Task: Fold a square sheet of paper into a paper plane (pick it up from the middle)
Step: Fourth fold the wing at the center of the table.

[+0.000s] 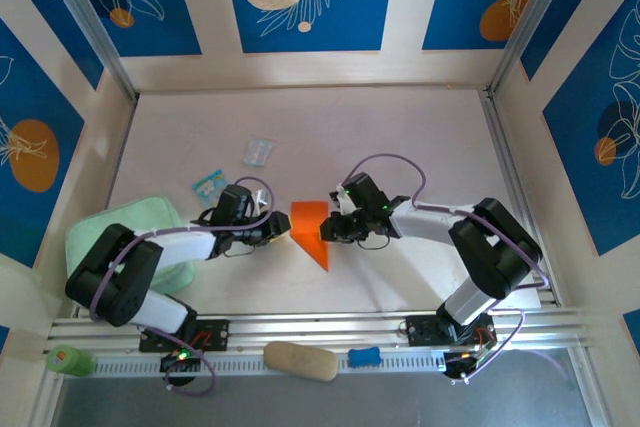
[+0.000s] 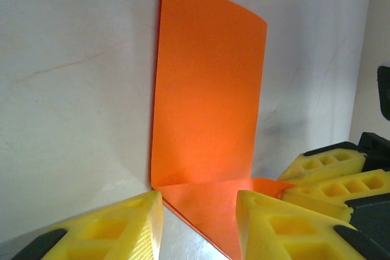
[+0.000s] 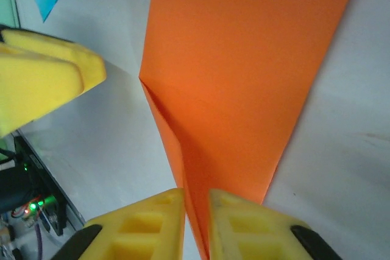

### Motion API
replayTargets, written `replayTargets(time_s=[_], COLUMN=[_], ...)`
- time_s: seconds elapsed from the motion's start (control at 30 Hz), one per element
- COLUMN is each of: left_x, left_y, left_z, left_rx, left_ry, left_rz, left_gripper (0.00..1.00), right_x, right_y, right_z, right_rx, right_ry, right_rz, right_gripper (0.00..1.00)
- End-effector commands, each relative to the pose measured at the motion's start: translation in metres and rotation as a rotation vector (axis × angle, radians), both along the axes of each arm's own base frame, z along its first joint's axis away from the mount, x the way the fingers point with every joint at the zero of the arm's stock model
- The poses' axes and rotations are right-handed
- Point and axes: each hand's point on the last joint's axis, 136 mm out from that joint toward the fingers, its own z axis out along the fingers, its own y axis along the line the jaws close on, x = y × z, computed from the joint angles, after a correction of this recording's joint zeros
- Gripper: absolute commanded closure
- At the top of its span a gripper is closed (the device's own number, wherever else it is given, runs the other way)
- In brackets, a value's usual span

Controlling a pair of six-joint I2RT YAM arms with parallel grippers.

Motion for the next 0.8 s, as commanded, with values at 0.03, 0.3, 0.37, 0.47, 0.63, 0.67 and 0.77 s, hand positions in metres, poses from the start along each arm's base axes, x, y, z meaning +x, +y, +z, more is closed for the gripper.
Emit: replayTargets(time_s=[0.03,0.3,0.37,0.47,0.63,0.67,0.77], left_x=[0.008,0.014,0.015,0.013,0.014,0.014,0.016], left_y=[-0.007,-0.014,-0.015,-0.015,-0.012,-0.012,-0.012], left_z=[0.013,0.014,0.013,0.012,0.012,0.011,0.012], left_rx=[-0.074,-0.108,-0.113,-0.110,-0.082,-0.079,-0.079], left_ry=[0.001,0.014,0.019,0.026,0.026,0.026,0.026], left_rz=[-0.012,-0.019,-0.022,-0.023,-0.022,-0.022,-0.019], left_gripper=[0.63,0.62,0.62,0.62,0.60,0.58,0.55], right_x=[-0.004,-0.003,0.000,0.003,0.002,0.001,-0.003], right_y=[0.001,0.006,0.009,0.010,0.004,0.002,-0.001], right_z=[0.008,0.007,0.006,0.006,0.010,0.011,0.019], right_rx=[0.038,0.068,0.074,0.068,0.072,0.081,0.132], right_ry=[-0.004,-0.005,0.000,-0.006,-0.020,-0.024,-0.040], right_rz=[0.032,0.050,0.052,0.051,0.061,0.064,0.087], right_gripper=[0.85,0.84,0.83,0.85,0.95,0.96,0.98])
